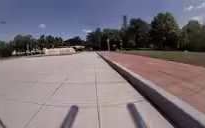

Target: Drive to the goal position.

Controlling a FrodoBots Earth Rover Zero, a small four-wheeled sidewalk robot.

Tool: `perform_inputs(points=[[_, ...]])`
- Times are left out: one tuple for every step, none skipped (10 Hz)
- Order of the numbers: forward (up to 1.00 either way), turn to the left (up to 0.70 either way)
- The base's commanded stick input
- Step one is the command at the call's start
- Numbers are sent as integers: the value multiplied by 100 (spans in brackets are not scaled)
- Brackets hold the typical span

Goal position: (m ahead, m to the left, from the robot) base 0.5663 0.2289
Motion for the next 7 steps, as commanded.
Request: perform_inputs(points=[[0, 0], [0, 0], [0, 0], [0, 42], [0, 70], [0, 70], [0, 70]])
